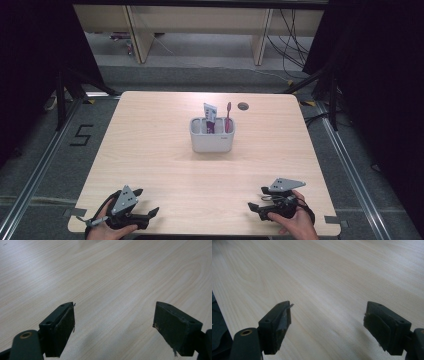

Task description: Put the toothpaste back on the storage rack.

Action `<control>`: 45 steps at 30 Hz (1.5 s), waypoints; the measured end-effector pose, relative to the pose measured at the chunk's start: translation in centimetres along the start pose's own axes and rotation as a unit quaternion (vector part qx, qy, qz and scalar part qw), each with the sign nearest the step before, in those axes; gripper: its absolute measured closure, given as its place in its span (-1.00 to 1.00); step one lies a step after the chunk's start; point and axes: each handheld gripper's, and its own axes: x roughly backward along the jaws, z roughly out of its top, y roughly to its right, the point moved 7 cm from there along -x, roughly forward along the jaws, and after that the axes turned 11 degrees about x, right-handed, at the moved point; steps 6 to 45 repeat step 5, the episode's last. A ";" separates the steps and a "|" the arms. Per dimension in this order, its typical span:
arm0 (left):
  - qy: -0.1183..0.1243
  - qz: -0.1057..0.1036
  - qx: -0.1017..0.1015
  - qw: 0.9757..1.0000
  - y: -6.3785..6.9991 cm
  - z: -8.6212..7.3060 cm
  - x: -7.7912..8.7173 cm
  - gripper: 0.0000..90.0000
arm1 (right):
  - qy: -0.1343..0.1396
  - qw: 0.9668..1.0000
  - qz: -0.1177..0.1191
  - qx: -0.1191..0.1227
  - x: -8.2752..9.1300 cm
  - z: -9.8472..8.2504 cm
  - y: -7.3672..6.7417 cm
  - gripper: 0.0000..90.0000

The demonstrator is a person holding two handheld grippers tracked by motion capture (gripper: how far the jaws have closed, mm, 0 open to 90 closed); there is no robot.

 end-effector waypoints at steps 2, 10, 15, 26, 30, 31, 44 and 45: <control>0.003 0.007 -0.002 1.000 -0.3 0.1 0.2 -0.62 | 0.007 1.000 -0.001 0.004 0.0 0.0 0.2 -0.51; 0.018 0.005 0.019 1.000 -0.4 0.3 0.1 -0.62 | 0.008 1.000 0.018 0.003 -0.1 0.0 0.2 -0.51; 0.018 0.005 0.019 1.000 -0.4 0.3 0.1 -0.62 | 0.008 1.000 0.018 0.003 -0.1 0.0 0.2 -0.51; 0.018 0.005 0.019 1.000 -0.4 0.3 0.1 -0.62 | 0.008 1.000 0.018 0.003 -0.1 0.0 0.2 -0.51; 0.018 0.005 0.019 1.000 -0.4 0.3 0.1 -0.62 | 0.008 1.000 0.018 0.003 -0.1 0.0 0.2 -0.51; 0.018 0.005 0.019 1.000 -0.4 0.3 0.1 -0.62 | 0.008 1.000 0.018 0.003 -0.1 0.0 0.2 -0.51; 0.018 0.005 0.019 1.000 -0.4 0.3 0.1 -0.62 | 0.008 1.000 0.018 0.003 -0.1 0.0 0.2 -0.51; 0.018 0.005 0.019 1.000 -0.4 0.3 0.1 -0.62 | 0.008 1.000 0.018 0.003 -0.1 0.0 0.2 -0.51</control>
